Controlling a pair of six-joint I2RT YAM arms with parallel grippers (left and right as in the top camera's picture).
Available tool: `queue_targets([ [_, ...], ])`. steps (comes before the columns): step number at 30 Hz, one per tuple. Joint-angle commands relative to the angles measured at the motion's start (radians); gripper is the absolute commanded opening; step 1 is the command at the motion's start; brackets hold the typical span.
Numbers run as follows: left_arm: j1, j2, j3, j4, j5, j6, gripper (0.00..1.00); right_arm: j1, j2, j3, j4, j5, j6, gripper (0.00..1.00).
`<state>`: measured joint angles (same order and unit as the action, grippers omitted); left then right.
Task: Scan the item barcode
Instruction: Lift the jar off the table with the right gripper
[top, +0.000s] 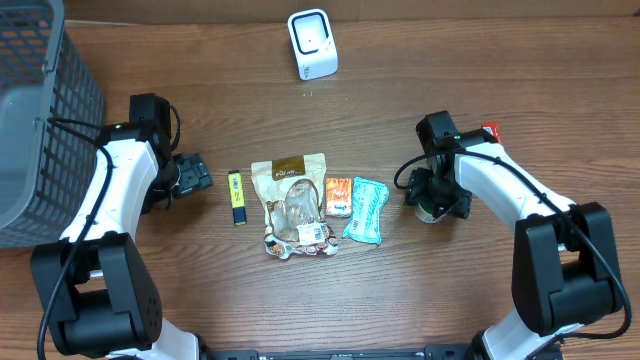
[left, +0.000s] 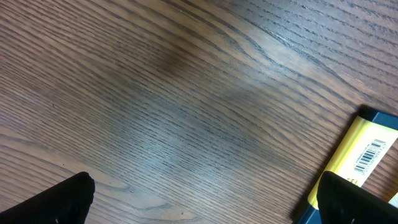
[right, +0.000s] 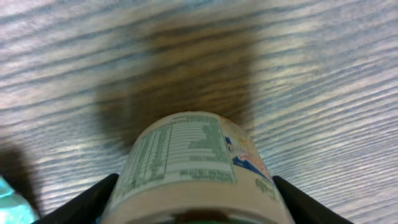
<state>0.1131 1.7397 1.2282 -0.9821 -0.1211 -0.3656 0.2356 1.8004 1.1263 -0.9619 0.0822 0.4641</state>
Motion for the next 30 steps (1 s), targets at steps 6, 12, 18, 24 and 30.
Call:
queue_targets([
  [6, -0.002, 0.005, -0.003, 0.0, -0.01, 0.011, 1.0, -0.002, 0.001, 0.035, -0.006, 0.002, 0.0, 0.76],
  [12, -0.002, 0.005, -0.003, 0.0, -0.01, 0.011, 1.0, -0.002, 0.001, 0.03, -0.016, 0.002, 0.001, 0.75],
  [18, -0.002, 0.005, -0.003, 0.0, -0.01, 0.011, 1.0, -0.002, 0.001, 0.003, -0.004, 0.002, 0.0, 0.75],
  [24, -0.002, 0.005, -0.003, 0.0, -0.01, 0.011, 1.0, -0.002, 0.001, -0.006, 0.003, 0.002, 0.0, 0.79],
  [30, -0.002, 0.005, -0.003, 0.0, -0.01, 0.011, 1.0, -0.002, 0.001, -0.008, -0.002, 0.002, 0.0, 0.79],
])
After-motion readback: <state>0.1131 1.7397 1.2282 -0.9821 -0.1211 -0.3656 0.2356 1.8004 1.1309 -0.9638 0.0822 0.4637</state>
